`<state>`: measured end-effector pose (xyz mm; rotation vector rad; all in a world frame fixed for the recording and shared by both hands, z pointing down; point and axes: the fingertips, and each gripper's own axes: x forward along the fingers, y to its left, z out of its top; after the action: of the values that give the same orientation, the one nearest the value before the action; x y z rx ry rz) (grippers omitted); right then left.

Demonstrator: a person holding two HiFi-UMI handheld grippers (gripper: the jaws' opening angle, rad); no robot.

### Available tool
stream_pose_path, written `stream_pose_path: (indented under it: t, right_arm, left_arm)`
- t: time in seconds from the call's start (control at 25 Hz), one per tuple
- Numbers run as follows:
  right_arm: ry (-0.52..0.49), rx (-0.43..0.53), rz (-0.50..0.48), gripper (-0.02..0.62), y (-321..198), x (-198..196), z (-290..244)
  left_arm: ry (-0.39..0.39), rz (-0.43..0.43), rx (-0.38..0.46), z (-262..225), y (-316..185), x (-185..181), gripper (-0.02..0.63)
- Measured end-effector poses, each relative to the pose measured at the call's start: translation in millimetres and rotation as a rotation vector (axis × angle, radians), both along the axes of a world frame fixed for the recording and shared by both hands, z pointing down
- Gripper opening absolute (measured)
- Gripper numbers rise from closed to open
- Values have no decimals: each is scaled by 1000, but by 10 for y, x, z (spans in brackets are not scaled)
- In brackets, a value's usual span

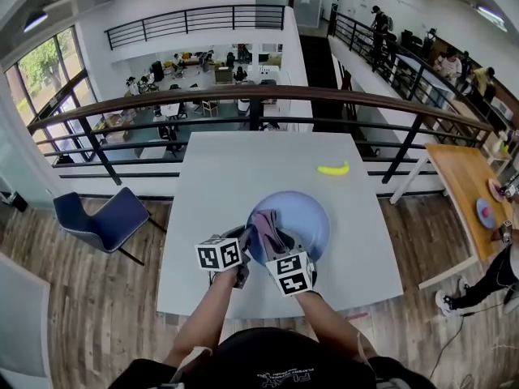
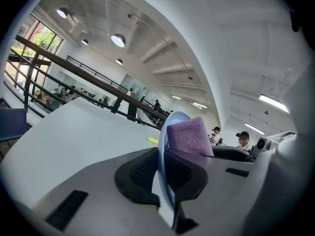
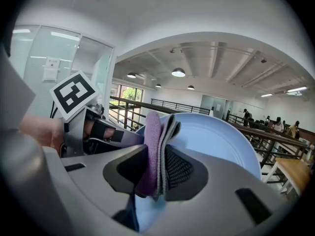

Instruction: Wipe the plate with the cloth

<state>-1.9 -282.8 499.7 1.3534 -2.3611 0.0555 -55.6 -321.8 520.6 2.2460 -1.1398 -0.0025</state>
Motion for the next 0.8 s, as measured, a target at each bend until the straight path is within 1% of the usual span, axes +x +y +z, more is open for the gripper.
stream_pose_path:
  t: [0.2,0.4,0.52,0.64,0.8]
  right_arm:
    - [15,-9,2,104,-43,17,5]
    - [21,9,-2,104,-42,18,-63]
    - [18,16,3,106,-72,37,-79]
    - [4,27,20,106,-126,128,-132]
    - [-19,36,48,106,-174,270,-187]
  left_arm:
    - [-2,-5,9,-39,29,48,28]
    - [6,-5,20,-103,37,51,28]
    - [-6,-4,30,-133,52,29,26]
    - [-28,2,44,-173,64,56,28]
    - [-35,1,48,-179,91,98,28]
